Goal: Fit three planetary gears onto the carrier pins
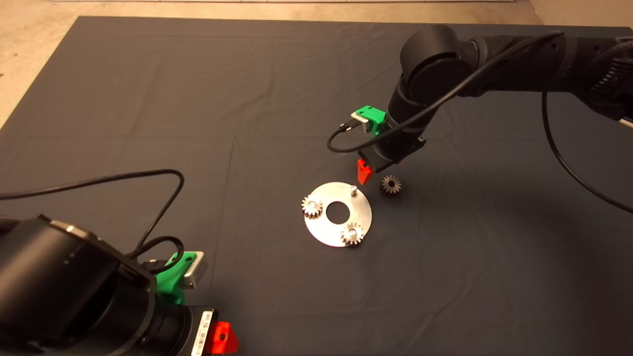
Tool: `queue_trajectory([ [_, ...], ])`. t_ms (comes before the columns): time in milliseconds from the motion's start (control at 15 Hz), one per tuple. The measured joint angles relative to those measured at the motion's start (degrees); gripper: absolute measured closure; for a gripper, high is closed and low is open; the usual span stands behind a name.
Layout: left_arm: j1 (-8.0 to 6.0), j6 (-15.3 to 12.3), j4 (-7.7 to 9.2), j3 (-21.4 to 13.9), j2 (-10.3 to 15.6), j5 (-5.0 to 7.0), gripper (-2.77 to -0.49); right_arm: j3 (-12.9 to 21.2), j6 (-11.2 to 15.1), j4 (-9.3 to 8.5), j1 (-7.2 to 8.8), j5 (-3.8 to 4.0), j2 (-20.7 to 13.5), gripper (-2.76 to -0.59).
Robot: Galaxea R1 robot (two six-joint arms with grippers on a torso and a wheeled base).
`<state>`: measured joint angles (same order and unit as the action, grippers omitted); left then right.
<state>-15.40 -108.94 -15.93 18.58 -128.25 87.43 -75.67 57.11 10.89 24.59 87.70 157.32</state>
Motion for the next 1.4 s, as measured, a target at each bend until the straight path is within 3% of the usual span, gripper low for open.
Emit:
queue_trajectory([
  [200,0.58,-4.0,-0.02,-0.4,0.0,0.02,-2.77,-4.7,1.0,0.75,-2.21,0.0,0.6,-2.54],
  [333,0.86,-5.7,0.0,-0.8,-0.3,0.0,-2.77,-6.2,1.4,1.49,-2.21,-0.05,1.0,-2.6],
  [800,0.97,-7.2,-0.05,-1.1,-0.3,0.0,-2.77,-7.5,4.3,2.04,-2.82,-0.05,1.1,-2.6],
  [1400,0.97,-6.9,-0.16,-1.1,-0.3,0.02,-2.77,-5.8,14.7,1.9,-2.82,-0.07,-0.4,-2.6],
])
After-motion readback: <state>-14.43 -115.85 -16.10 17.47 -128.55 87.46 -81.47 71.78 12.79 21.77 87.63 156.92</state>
